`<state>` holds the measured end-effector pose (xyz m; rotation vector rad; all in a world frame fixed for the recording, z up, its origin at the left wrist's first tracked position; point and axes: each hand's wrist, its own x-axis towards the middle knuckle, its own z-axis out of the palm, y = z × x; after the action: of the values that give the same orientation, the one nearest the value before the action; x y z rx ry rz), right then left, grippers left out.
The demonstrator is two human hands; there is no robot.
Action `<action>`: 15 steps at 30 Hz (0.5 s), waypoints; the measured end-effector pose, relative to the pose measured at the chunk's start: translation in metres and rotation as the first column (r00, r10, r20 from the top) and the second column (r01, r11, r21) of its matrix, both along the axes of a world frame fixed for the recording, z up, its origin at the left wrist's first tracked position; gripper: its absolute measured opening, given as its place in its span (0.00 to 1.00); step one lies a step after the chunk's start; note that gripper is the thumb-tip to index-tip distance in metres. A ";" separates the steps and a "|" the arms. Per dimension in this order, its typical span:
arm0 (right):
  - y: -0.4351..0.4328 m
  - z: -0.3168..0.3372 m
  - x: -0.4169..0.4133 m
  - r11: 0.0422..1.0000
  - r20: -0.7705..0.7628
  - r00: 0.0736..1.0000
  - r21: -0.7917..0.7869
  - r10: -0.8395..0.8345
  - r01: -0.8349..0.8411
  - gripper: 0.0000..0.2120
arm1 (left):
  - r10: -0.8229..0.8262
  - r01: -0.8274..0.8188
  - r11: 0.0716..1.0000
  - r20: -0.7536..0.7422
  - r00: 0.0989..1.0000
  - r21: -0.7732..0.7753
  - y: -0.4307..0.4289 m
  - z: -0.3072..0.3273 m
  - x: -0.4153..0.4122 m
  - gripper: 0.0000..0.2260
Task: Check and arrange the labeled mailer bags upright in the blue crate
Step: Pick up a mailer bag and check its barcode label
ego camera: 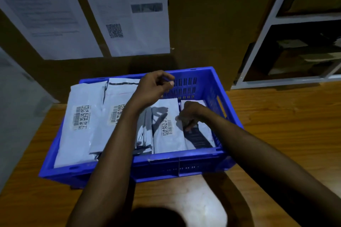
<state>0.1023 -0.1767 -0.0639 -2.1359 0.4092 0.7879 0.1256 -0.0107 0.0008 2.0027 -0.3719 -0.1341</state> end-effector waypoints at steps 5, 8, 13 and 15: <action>-0.001 -0.009 0.000 1.000 -0.038 0.999 0.000 0.014 -0.014 0.08 | 0.042 -0.042 0.999 -0.003 0.999 0.013 -0.006 -0.017 0.004 0.05; 0.002 -0.010 -0.006 0.998 -0.095 0.995 0.065 0.028 -0.022 0.12 | 0.050 -0.050 0.999 -0.011 0.999 0.009 -0.006 -0.020 0.004 0.04; -0.001 -0.017 0.003 0.997 -0.097 0.995 0.080 -0.006 0.014 0.09 | 0.071 -0.070 0.997 -0.026 0.997 0.021 0.001 -0.022 0.003 0.05; 0.000 -0.016 0.006 0.996 -0.062 0.997 0.073 -0.045 0.049 0.08 | 0.093 -0.092 0.996 -0.031 0.995 0.020 0.003 -0.023 0.005 0.05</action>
<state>0.1084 -0.1769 -0.0795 -2.0299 0.4532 0.8301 0.1304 -0.0074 -0.0218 2.0294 -0.2579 -0.1119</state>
